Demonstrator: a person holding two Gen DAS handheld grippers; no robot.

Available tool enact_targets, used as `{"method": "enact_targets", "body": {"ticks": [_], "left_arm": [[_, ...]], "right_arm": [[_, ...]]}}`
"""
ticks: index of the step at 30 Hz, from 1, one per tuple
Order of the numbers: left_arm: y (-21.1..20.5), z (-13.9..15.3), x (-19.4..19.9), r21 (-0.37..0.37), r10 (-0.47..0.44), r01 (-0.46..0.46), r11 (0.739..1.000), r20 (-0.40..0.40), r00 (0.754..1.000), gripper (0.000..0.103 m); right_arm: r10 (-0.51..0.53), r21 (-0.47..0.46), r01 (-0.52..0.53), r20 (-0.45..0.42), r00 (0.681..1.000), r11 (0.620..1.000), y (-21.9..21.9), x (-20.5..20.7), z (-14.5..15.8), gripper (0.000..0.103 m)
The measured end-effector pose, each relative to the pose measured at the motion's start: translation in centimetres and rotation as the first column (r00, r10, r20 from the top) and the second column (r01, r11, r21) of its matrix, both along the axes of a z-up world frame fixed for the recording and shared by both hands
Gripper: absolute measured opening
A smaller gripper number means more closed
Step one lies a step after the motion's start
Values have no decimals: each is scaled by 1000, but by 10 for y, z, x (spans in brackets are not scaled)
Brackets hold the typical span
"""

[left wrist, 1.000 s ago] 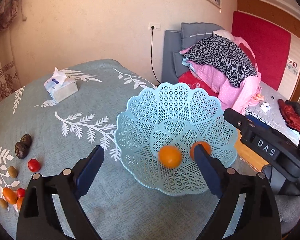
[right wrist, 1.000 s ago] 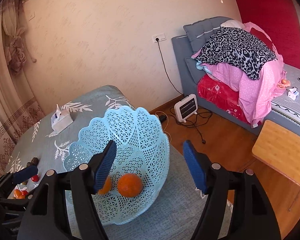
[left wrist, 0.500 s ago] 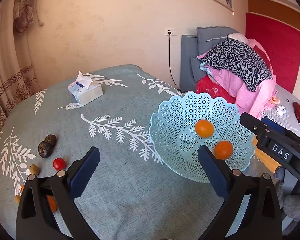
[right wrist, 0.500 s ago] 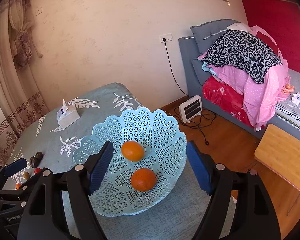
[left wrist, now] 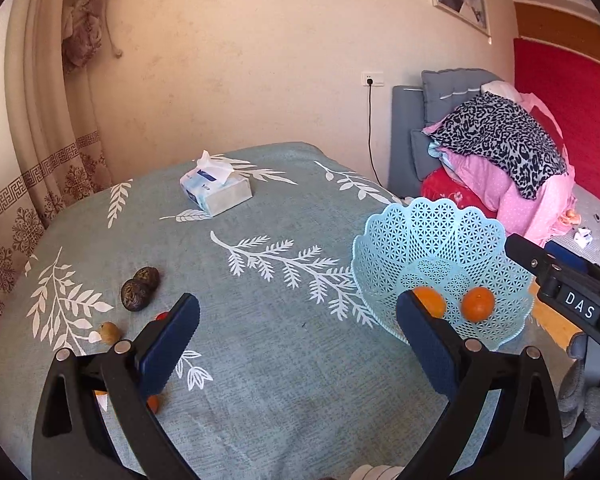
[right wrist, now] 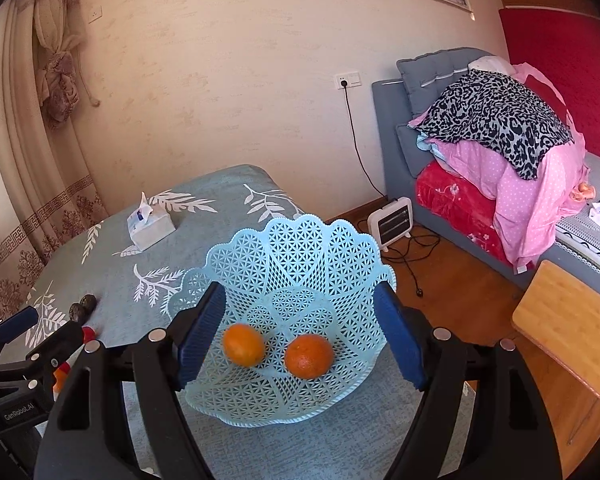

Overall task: Organize fruits
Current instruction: 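Withdraw both open tools from the basket back toward the fruits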

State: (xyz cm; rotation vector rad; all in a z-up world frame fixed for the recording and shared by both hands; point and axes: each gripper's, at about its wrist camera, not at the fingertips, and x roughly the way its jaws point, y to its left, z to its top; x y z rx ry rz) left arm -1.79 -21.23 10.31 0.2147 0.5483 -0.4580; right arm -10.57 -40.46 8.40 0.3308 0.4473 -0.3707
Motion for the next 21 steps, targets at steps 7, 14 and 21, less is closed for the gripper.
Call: {"method": "enact_targets", "body": {"ticks": [7,14,21], "left_arm": [[16,4,-2,-11,37,-36,999,24,999,98],[37,7,-1,-14,86,-85,996,48,995,98],[66,12,1,-34,146,-144,989,59,988,98]], "right_arm": [[26,-21,-26,-3,1000,999,13,3,4,79],[59,-50,-59,-6,998,997,29,7,9,84],[118,-73,-119,-8,993,990,51,16,17,84]]}}
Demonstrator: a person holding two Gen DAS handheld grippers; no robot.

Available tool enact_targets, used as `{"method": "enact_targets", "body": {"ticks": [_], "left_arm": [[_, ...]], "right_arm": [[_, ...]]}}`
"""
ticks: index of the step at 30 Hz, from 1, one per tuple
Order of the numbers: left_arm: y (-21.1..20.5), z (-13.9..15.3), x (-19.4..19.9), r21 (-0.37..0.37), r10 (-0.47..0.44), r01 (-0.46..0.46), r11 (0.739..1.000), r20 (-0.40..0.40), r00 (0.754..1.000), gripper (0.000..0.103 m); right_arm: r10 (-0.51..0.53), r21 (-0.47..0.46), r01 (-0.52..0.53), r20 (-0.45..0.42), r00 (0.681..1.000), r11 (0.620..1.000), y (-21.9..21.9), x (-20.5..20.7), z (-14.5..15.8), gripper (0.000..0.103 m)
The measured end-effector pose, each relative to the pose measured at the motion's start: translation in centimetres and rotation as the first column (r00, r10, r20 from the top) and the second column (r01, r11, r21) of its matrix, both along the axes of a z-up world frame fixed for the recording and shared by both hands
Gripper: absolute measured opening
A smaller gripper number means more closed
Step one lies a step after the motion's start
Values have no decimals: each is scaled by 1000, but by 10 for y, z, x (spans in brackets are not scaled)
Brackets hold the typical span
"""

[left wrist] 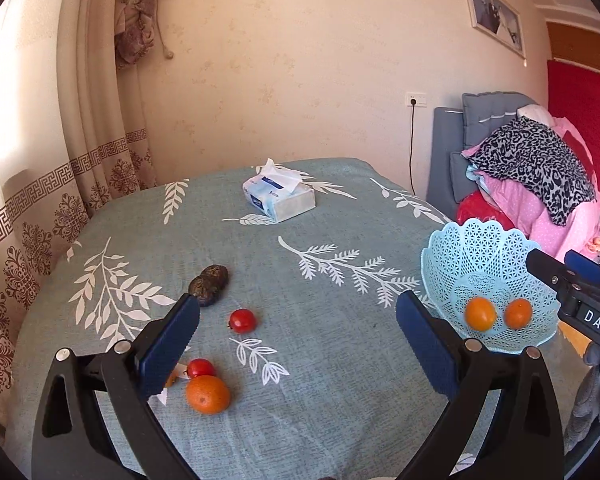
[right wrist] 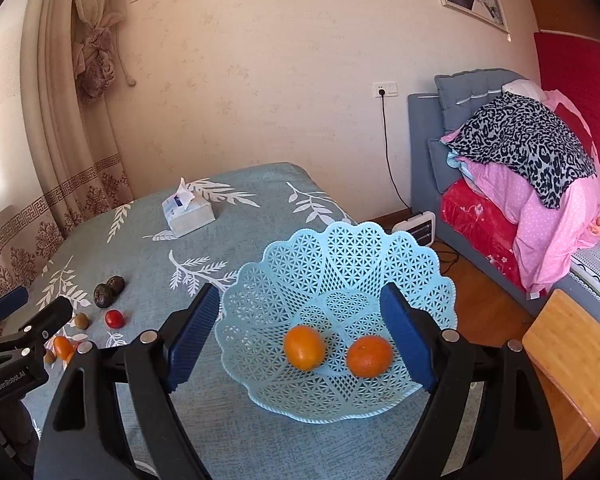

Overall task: Organize fruits
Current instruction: 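Withdraw both open tools from the basket back toward the fruits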

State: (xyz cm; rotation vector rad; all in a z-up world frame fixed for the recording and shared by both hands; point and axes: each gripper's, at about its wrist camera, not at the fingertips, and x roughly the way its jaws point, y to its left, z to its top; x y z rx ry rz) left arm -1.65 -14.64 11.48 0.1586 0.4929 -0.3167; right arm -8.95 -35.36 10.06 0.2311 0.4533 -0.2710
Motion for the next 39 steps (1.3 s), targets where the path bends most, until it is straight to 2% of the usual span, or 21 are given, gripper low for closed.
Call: {"method": "enact_targets", "body": {"ticks": [7,12,17,24,27,33,37,38,39], "left_arm": [[43,-1,6,-20,95,-95,995,-1,995,98],[80,-8,14,-17,184,-184,983,-22,983,98],[119,-31,22,23,287,-286,958,-77,955,98],[163,-63,34,73,405,-398,914,-143,903,98],[169,-71,39,86,421,-412,907,-159,893,98],[169,-84,50,118,414,-398,910,-188,891,98],[173,-91,59,110,398,-382,917,-248,883,97],[174,-93,62,104,391,-378,920,-264,881,95],[175,-95,64,96,382,-370,924,-282,880,88]], "right_arm": [[92,29,-91,-21,996,995,22,15,1,84],[138,13,-138,-33,990,990,43,23,1,84],[177,8,-177,-59,982,984,59,28,-6,84],[228,17,-228,-114,967,974,76,36,-24,84],[257,18,-257,-133,957,966,84,39,-30,84],[306,15,-308,-164,938,951,99,45,-42,84],[328,27,-329,-181,927,944,103,48,-48,84],[334,30,-334,-185,924,942,105,49,-49,84],[340,33,-340,-187,922,940,106,49,-50,84]]}}
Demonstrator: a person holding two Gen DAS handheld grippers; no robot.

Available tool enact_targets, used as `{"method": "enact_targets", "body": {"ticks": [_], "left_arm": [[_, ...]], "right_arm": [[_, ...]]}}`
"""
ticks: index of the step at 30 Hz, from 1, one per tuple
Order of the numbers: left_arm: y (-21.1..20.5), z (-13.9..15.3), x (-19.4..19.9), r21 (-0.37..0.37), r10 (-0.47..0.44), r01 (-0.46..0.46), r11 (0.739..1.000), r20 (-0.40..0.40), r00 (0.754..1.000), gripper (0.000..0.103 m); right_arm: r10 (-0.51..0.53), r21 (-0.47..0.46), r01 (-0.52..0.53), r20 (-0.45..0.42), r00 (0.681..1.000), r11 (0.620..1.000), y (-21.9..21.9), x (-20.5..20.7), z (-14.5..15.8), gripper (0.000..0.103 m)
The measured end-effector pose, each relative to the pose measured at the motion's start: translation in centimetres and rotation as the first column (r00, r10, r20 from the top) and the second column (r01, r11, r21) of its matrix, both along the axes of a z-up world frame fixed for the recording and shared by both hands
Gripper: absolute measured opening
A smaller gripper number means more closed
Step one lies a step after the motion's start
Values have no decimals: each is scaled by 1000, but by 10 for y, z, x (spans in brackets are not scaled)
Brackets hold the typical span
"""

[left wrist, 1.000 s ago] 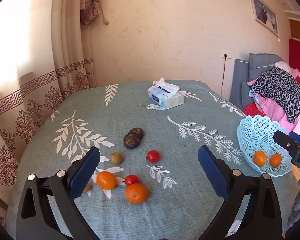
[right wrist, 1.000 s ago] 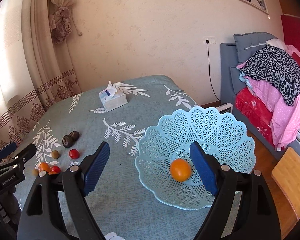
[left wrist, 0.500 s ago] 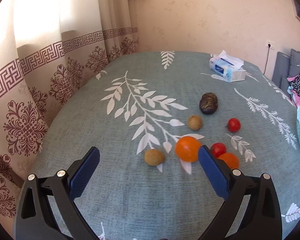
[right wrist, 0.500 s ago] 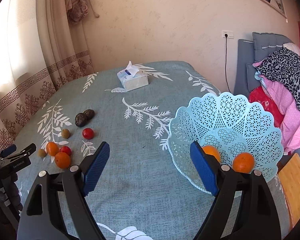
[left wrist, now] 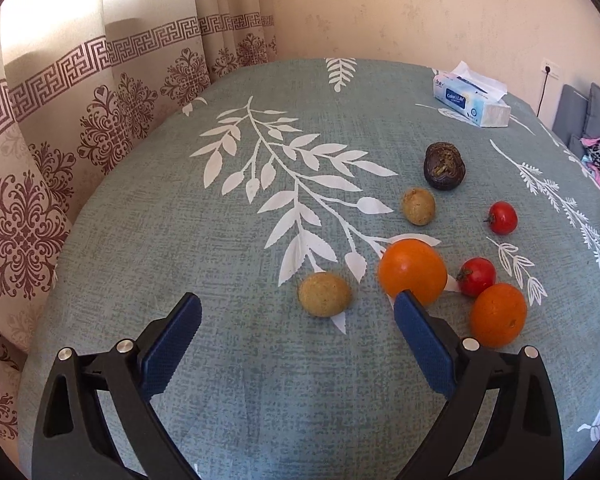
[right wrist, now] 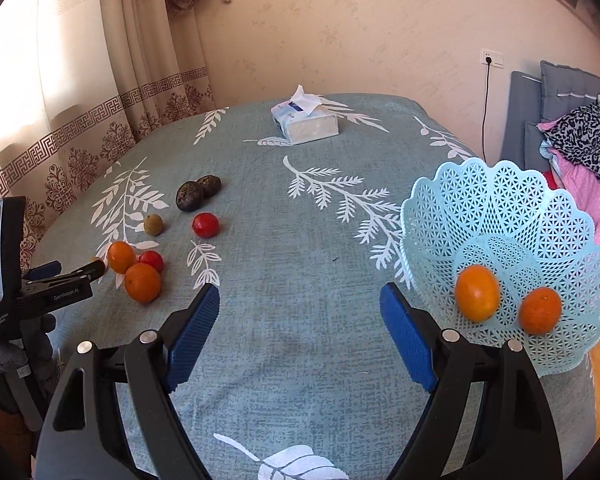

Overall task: Organize fruits
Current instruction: 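Withdraw both open tools from the basket back toward the fruits, then grasp the brown kiwi with the left tool while the right tool grasps an orange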

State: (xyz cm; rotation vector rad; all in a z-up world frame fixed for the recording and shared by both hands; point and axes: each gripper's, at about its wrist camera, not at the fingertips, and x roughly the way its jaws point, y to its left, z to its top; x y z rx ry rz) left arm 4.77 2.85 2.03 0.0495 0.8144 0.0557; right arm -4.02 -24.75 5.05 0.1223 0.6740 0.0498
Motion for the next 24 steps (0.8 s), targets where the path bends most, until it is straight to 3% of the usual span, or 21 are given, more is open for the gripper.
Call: {"method": "enact_targets", "body": {"ticks": [5,11,24], "left_arm": [[8,-11,10,-73,-13,7,997,-77,997,66],[11,-7,6,-131,-64,57,990,-52,997,30],[18,19,-6,-92,-32,35,995,39,999,29]], "right_arm": [[48,13,-48,-12,999,999,13,4,-1,84],[137,33,-136,-30,990,990,42,14,-1,84],[305,52,-301,-146,941,952,115,57,-24,84]]}}
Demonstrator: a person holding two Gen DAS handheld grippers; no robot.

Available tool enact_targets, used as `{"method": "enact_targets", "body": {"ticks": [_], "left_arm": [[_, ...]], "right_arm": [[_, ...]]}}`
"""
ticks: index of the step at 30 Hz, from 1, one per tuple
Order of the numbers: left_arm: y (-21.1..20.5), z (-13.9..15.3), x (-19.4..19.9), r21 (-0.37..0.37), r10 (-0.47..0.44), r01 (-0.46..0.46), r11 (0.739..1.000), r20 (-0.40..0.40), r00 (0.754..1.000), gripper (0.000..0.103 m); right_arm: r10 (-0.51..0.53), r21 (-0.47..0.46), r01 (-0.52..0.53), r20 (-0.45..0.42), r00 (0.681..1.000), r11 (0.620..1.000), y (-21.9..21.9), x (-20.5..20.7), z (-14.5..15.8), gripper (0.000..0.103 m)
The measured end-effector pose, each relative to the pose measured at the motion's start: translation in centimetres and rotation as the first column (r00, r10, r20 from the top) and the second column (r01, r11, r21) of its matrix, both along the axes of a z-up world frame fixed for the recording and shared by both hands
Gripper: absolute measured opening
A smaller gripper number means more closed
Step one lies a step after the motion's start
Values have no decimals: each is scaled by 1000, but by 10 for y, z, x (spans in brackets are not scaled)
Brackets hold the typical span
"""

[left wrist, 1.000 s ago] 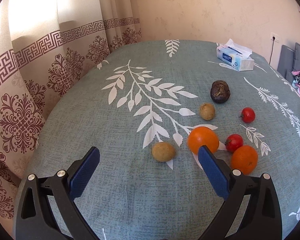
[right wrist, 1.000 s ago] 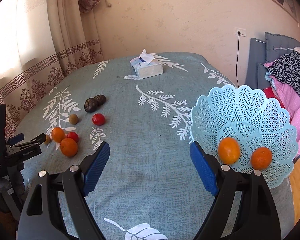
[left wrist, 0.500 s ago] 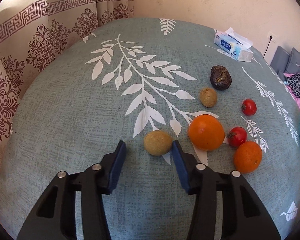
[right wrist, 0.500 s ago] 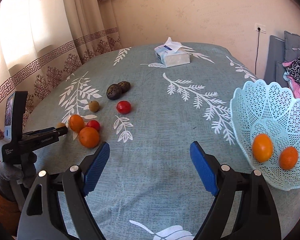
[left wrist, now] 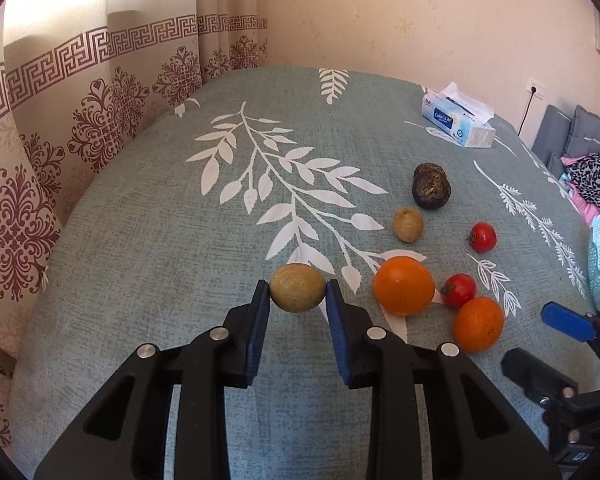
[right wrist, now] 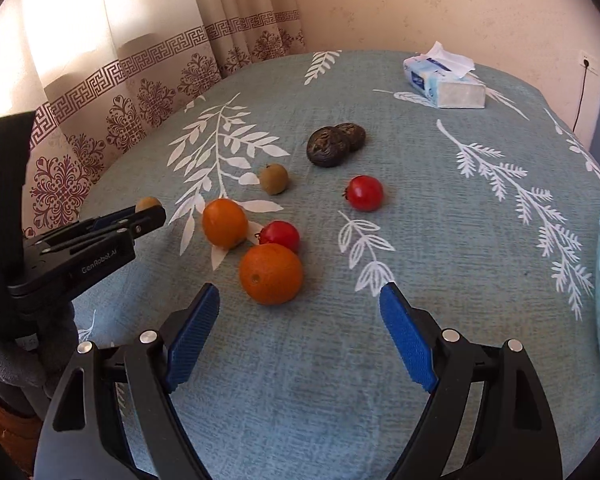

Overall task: Organize fruits
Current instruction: 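Grasp the brown kiwi with the left tool while the right tool grasps an orange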

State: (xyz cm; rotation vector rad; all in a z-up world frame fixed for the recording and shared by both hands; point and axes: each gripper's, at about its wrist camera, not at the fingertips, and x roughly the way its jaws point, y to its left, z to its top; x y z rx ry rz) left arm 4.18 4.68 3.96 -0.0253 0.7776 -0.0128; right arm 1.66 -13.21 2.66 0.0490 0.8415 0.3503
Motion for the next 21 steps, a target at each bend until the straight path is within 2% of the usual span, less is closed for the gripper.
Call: {"method": "enact_targets", "body": {"ticks": [6,8,12,14,16,21], "left_arm": [[4,12,-5,-10,17,-17,1000,37,999,29],[4,13,-5,-15,19,-18,1000,39,999,29],[4,11,-4,-21,21,-20,1000,34,999,29],[3,10,-4,-21,21,-21,1000,30,999,29],[2,9,-4,-20,21,-20,1000,29,999,29],[-2,8,-5,-10,13,-13,1000,33,999,29]], "right_arm": [[23,-16,-24,-32,999,1000,19,21,-9,83],[25,-26,-26,-39,999,999,23,26,-12,77],[31,-37,-33,-63,998,999,27,33,-19,56],[28,-50,-31,-52,998,998,27,32,-20,51],[39,-41,-41,-51,998,998,27,31,-19,41],[47,-52,-49,-41,998,997,27,25,-17,40]]}}
